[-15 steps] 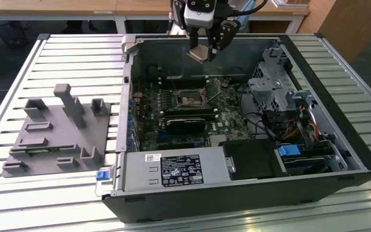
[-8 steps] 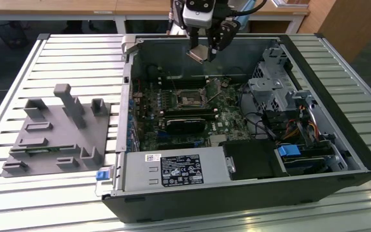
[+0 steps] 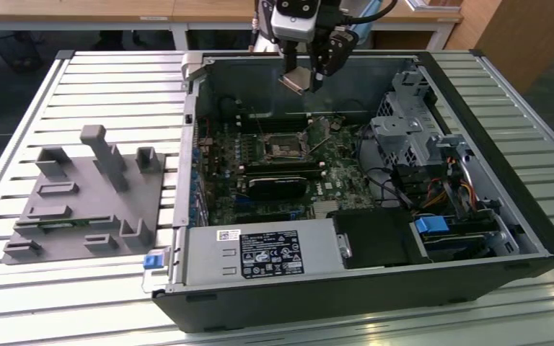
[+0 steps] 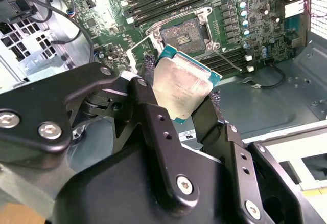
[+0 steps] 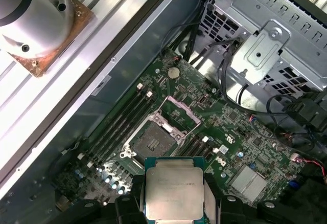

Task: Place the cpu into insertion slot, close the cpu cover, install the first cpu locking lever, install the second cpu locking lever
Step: 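Place the cpu into insertion slot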

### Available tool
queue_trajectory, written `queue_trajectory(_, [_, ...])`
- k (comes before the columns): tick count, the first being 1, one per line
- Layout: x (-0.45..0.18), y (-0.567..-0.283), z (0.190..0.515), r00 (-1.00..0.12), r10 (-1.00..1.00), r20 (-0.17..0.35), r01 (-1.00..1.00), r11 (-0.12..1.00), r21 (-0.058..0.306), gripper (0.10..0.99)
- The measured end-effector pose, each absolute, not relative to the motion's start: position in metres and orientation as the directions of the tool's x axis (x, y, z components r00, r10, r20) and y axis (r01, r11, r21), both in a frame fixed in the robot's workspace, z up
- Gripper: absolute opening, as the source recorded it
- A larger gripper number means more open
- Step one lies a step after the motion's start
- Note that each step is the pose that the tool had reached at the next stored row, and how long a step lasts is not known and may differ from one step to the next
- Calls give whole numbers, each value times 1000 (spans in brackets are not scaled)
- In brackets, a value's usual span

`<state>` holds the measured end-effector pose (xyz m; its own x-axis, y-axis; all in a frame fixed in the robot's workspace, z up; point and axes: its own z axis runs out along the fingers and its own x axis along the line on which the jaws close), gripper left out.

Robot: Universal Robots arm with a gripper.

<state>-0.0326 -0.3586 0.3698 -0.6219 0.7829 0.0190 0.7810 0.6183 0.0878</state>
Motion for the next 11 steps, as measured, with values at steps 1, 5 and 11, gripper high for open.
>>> queue_trajectory(1, [-33,-359,370,-619,785,19,783,616,88,541])
queue_trajectory(5, [-33,-359,370,-611,792,19,790,607,88,541])
queue_trajectory(11, [-33,-359,370,-597,802,19,800,593,88,541])
